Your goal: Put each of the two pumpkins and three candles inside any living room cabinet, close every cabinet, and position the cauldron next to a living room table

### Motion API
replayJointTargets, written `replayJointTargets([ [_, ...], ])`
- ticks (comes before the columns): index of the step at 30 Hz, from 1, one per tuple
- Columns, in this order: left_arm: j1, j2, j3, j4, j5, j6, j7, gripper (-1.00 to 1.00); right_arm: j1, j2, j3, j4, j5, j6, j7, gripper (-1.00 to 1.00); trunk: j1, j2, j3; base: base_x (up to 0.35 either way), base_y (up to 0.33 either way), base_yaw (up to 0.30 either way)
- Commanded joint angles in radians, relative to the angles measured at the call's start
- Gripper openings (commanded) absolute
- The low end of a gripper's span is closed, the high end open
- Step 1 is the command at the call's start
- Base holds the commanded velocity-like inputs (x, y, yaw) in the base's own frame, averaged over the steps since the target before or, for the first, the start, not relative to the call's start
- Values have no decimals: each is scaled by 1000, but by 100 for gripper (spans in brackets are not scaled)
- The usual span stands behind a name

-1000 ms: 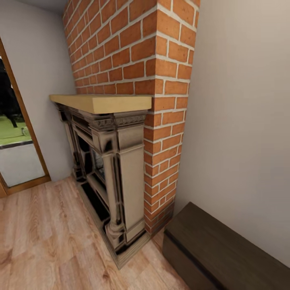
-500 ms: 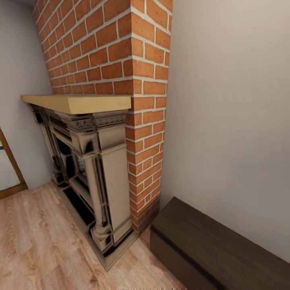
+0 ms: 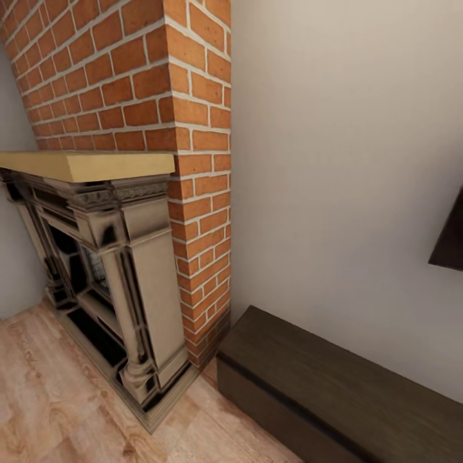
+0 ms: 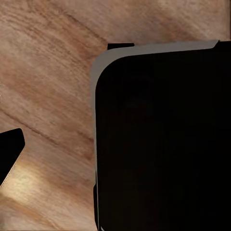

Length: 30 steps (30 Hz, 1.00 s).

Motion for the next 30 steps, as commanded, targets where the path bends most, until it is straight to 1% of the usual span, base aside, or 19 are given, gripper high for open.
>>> replayJointTargets([
  [1,1,1,0,-1,-1,-2,-2,100,-1,0,-6,1,0,-4,-1,100,0,0,-1,-16,0,-285],
  [23,2,2,-2,-1,1,-3,-2,100,-1,0,-7,1,-1,-4,-2,100,0,0,-1,-2,0,-285],
  [30,2,2,-2,-2,1,-3,-2,100,-1,0,-7,1,-1,-4,-2,100,0,0,-1,-102,-46,-285],
])
